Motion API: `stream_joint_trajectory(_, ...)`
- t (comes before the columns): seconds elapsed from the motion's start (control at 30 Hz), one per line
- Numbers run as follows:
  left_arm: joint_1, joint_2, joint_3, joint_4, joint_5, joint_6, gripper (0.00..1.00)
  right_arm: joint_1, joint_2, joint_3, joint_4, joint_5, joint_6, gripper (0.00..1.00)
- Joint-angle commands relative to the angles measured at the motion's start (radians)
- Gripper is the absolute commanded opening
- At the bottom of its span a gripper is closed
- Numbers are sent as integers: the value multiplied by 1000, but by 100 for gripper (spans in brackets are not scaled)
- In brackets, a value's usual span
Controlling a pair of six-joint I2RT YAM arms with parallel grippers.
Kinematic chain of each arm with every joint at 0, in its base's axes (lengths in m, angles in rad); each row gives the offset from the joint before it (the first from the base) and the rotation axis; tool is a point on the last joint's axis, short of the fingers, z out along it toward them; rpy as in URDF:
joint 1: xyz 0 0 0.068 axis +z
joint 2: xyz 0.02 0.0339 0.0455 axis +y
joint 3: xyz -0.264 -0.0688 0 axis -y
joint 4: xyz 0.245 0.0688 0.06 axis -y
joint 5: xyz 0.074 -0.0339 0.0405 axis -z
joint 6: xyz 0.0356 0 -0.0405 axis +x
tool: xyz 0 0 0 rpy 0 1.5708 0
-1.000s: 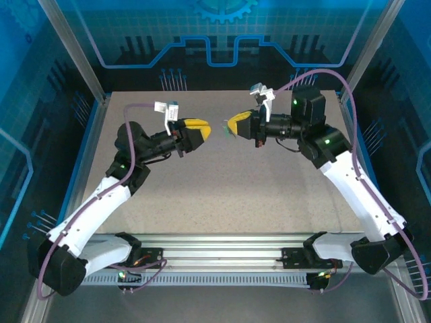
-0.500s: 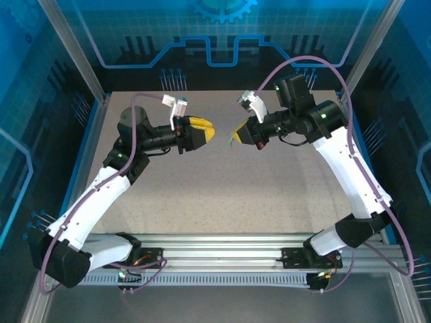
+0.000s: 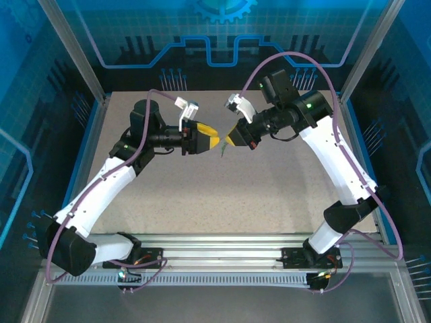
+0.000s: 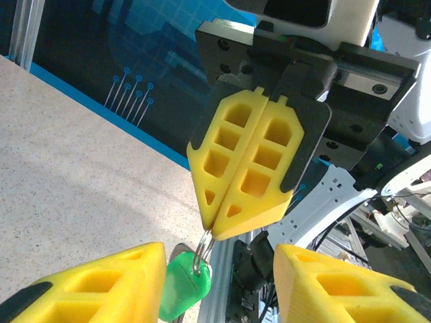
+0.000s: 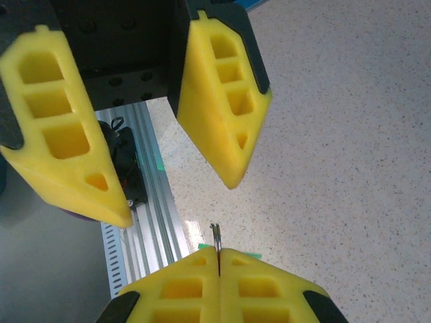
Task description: Remove the keys from the keyring
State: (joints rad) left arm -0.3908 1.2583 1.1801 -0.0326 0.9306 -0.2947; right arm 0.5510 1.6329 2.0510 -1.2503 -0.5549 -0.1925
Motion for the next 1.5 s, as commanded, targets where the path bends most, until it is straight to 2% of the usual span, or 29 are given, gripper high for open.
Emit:
stream_joint_trajectory(0.0,-8,13,33,-27,48,32,47,18,13,36,-38,-27,-21,0)
stream_joint_trajectory(0.1,-22,25,40,-33,54,39,46,23,17,38,-36,-29,-22,0)
stream_joint_trajectory(0.37,-42,43,58,-48,60,52,36,31,22,40,-40,-28,-22,0)
stream_joint_trajectory(0.8,-49,41,57,-79,66,75,0,33,17,53,-30,-18,-15,0)
stream_joint_trajectory(0.9,-51,41,57,-79,59,79,0,29,16,52,-6,10,5,0)
stream_joint_trajectory(0.97,-51,36,47,-57,37,70,0,17,8,46,29,19,36,10)
stream_joint_trajectory(1.03,-52,21,19,-10,-3,48,0,-1,-24,12,95,26,80,23)
stream_joint_trajectory(1.17,-52,-29,-65,135,-102,-7,0,-43,-168,-206,371,33,211,33)
stream_joint_trajectory(1.27,-52,-50,-115,254,-139,-68,0,-83,-294,-438,650,8,350,34)
stream_joint_trajectory(1.33,-52,-52,-128,292,-149,-95,0,-103,-360,-579,834,-53,434,36)
stream_joint_trajectory(1.47,-52,-54,-139,342,-156,-133,0,-105,-418,-711,1007,-88,508,42)
